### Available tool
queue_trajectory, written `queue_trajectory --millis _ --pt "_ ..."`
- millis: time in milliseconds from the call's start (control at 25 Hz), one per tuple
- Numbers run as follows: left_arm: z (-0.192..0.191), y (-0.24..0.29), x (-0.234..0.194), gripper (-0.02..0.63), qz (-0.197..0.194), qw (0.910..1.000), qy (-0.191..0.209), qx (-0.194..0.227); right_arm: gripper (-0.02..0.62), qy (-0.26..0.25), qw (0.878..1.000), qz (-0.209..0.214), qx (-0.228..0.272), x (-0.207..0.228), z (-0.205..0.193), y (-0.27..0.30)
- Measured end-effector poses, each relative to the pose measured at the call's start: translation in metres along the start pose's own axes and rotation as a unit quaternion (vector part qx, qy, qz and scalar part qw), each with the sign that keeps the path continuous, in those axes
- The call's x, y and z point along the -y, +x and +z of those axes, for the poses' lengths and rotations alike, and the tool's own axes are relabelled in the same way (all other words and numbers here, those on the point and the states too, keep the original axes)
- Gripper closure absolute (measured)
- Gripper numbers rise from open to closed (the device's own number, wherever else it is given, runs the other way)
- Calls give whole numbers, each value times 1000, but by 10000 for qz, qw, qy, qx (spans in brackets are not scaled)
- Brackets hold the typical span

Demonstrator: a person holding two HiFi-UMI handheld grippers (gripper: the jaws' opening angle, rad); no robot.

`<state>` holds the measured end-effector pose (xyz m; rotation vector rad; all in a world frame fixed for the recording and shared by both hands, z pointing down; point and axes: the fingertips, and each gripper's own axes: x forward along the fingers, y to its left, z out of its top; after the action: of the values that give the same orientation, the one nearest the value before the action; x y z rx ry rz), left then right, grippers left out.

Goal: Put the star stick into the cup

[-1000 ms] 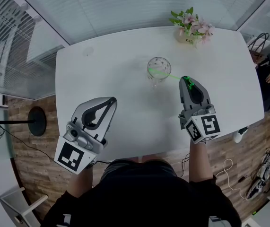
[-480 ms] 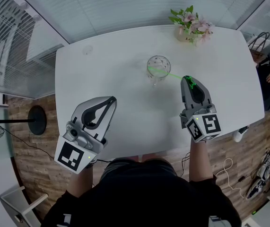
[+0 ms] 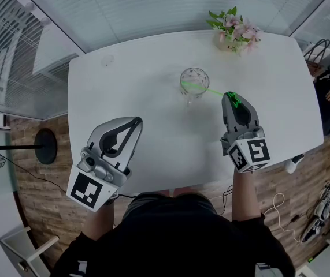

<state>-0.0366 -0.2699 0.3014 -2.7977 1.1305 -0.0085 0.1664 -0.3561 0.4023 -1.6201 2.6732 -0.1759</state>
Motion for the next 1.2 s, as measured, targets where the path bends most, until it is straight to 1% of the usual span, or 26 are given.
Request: queue_trajectory --millis 80,200,400,520,800,1200 --pt "0 0 -1 591 8 10000 -8 -4 552 -36 10000 35 -33 -1 -3 1" --pt "0 0 -2 592 16 10000 -8 3 508 -109 9999 87 -69 -4 -5 2" --pt "-1 1 -2 592 21 10000 -19 13 456 -108 9999 79 64 -4 0 1" --pt "-1 1 -3 592 16 10000 -17 10 411 -129 9998 61 134 -3 6 -1" --pt "3 3 -3 591 -32 10000 -3 63 377 -165 9997 63 196 -4 17 -7" --pt "6 5 -3 591 -102 9999 13 133 374 -335 9988 53 350 -9 39 -18"
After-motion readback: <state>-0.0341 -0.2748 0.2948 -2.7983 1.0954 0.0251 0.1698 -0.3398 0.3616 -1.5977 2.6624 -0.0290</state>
